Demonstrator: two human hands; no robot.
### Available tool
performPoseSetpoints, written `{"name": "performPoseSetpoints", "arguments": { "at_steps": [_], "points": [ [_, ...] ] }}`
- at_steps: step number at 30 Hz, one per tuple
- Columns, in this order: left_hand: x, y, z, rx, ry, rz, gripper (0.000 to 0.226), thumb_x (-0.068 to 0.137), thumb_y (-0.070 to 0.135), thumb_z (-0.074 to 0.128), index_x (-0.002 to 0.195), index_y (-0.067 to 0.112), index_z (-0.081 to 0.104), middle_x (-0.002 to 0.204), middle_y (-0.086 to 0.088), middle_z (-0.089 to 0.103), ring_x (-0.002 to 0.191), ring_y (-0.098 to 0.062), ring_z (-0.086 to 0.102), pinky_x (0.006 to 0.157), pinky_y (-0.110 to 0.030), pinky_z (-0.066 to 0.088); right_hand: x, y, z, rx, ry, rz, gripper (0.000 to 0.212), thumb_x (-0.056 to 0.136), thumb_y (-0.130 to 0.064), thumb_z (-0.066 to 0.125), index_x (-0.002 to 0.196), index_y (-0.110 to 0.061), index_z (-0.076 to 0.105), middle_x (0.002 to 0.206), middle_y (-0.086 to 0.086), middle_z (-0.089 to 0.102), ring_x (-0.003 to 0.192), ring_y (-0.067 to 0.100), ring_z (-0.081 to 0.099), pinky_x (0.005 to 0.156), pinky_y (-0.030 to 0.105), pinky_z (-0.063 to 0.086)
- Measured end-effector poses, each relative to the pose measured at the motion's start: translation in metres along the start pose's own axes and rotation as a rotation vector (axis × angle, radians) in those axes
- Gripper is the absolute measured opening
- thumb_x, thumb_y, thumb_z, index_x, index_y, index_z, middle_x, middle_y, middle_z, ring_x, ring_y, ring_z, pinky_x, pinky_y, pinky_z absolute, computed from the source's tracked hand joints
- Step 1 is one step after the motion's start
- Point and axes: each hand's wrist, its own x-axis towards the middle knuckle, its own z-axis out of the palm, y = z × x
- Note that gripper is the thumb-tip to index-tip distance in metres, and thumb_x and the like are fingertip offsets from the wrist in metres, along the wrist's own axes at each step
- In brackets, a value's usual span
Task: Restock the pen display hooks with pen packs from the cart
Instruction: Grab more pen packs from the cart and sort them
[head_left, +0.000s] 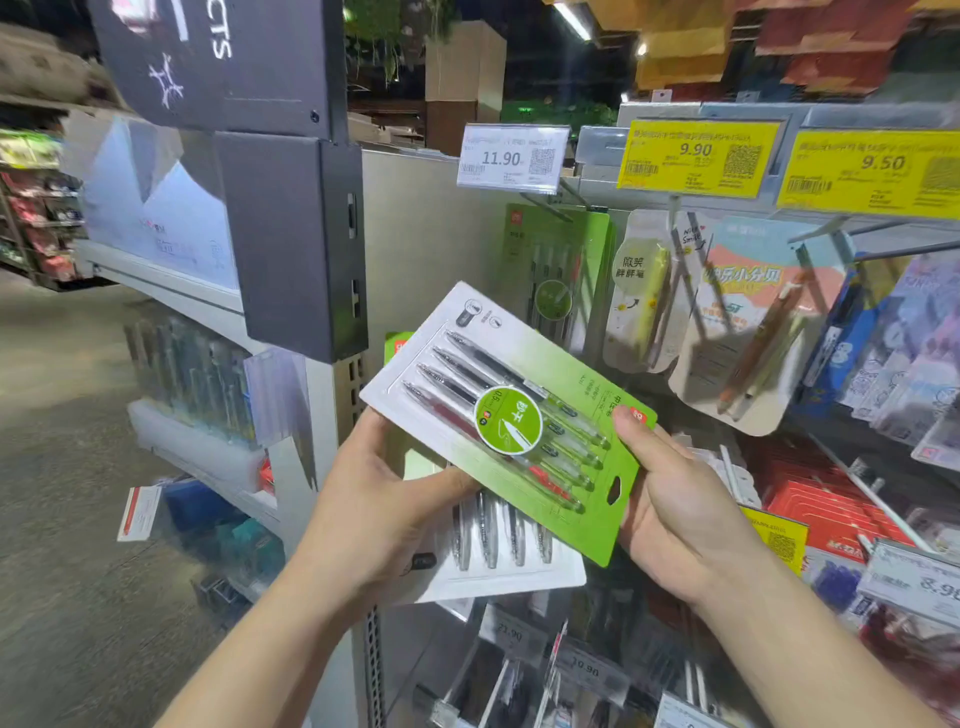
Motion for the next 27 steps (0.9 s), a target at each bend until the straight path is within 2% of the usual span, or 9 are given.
{"name": "performPoseSetpoints", "arguments": {
  "at_steps": [4, 7, 10, 12, 14, 17, 19, 22, 27],
  "points": [
    [-0.002, 0.006, 0.000, -0.187, -0.070, -0.115, 0.045, 0.070, -0.019, 0.078, 0.109, 0.003, 0.074, 0.096, -0.014, 0.079, 0.082, -0.024, 0.076, 0.065, -0.025, 0.058, 0.006, -0.011, -0.002, -0.089, 0.077, -0.012, 0.029, 0.105, -0.031, 0.049, 0.122, -0.017, 0.068, 0.116, 0.016, 0.075, 0.098, 0.035, 0.075, 0.081, 0.063, 0.059],
    [-0.002, 0.009, -0.004, -0.309, -0.117, -0.252, 0.045, 0.073, -0.021, 0.073, 0.109, 0.007, 0.077, 0.084, -0.017, 0.078, 0.060, -0.029, 0.075, 0.049, -0.027, 0.058, 0.015, -0.022, -0.006, -0.221, 0.078, 0.002, 0.028, 0.104, -0.015, 0.046, 0.121, -0.004, 0.067, 0.101, 0.021, 0.075, 0.077, 0.033, 0.074, 0.068, 0.054, 0.061],
    [0.000, 0.006, -0.008, -0.272, -0.098, -0.315, 0.033, 0.062, 0.007, 0.082, 0.094, 0.013, 0.082, 0.096, -0.023, 0.077, 0.080, -0.039, 0.074, 0.074, -0.050, 0.061, 0.020, -0.034, -0.002, -0.379, -0.047, 0.003, 0.028, 0.099, 0.002, 0.043, 0.109, -0.002, 0.069, 0.094, 0.021, 0.072, 0.070, 0.027, 0.071, 0.064, 0.038, 0.060],
    [0.002, 0.004, -0.007, -0.339, -0.064, -0.351, 0.017, 0.072, 0.008, 0.076, 0.087, 0.012, 0.084, 0.099, -0.022, 0.078, 0.079, -0.032, 0.071, 0.070, -0.040, 0.060, 0.023, -0.044, 0.000, -0.544, -0.209, 0.022, 0.023, 0.094, 0.003, 0.054, 0.108, -0.006, 0.069, 0.098, 0.019, 0.072, 0.075, 0.023, 0.070, 0.067, 0.033, 0.059],
    [0.003, 0.003, -0.006, -0.338, -0.050, -0.364, 0.022, 0.091, 0.009, 0.064, 0.085, 0.013, 0.085, 0.101, -0.010, 0.080, 0.085, -0.017, 0.074, 0.070, -0.021, 0.060, 0.028, -0.053, 0.002, -0.806, -0.332, 0.034, 0.025, 0.085, -0.010, 0.065, 0.110, -0.011, 0.070, 0.101, 0.016, 0.073, 0.086, 0.022, 0.067, 0.077, 0.033, 0.056],
    [-0.001, 0.005, -0.005, -0.362, -0.060, -0.369, 0.028, 0.085, 0.035, 0.070, 0.089, 0.012, 0.085, 0.104, -0.005, 0.080, 0.095, -0.012, 0.076, 0.082, -0.022, 0.060, 0.037, -0.057, 0.010, -1.029, -0.324, -0.030, 0.030, 0.078, -0.025, 0.077, 0.108, -0.020, 0.070, 0.089, 0.025, 0.063, 0.084, 0.025, 0.050, 0.078, 0.037, 0.037],
    [-0.004, 0.004, -0.003, -0.343, -0.079, -0.367, 0.035, 0.071, 0.027, 0.086, 0.101, 0.010, 0.083, 0.105, -0.010, 0.080, 0.095, -0.024, 0.078, 0.084, -0.034, 0.063, 0.041, -0.058, 0.018, -1.089, -0.283, -0.130, 0.028, 0.082, -0.022, 0.082, 0.107, -0.024, 0.070, 0.079, 0.023, 0.061, 0.074, 0.023, 0.046, 0.071, 0.034, 0.035],
    [-0.008, 0.002, -0.002, -0.422, -0.078, -0.425, 0.048, 0.061, -0.002, 0.080, 0.109, 0.004, 0.077, 0.102, -0.020, 0.078, 0.080, -0.033, 0.077, 0.070, -0.028, 0.063, 0.042, -0.053, 0.030, -1.210, -0.227, -0.339, 0.021, 0.088, -0.018, 0.081, 0.104, -0.030, 0.073, 0.072, 0.009, 0.060, 0.061, 0.017, 0.049, 0.059, 0.028, 0.040],
    [-0.007, 0.003, -0.003, -0.419, -0.013, -0.416, 0.052, 0.061, -0.004, 0.079, 0.112, 0.006, 0.074, 0.100, -0.021, 0.078, 0.076, -0.029, 0.077, 0.065, -0.024, 0.061, 0.041, -0.041, 0.036, -1.139, -0.252, -0.458, 0.025, 0.086, -0.019, 0.082, 0.103, -0.036, 0.075, 0.095, 0.018, 0.073, 0.080, 0.027, 0.068, 0.082, 0.042, 0.055]
  ]
}}
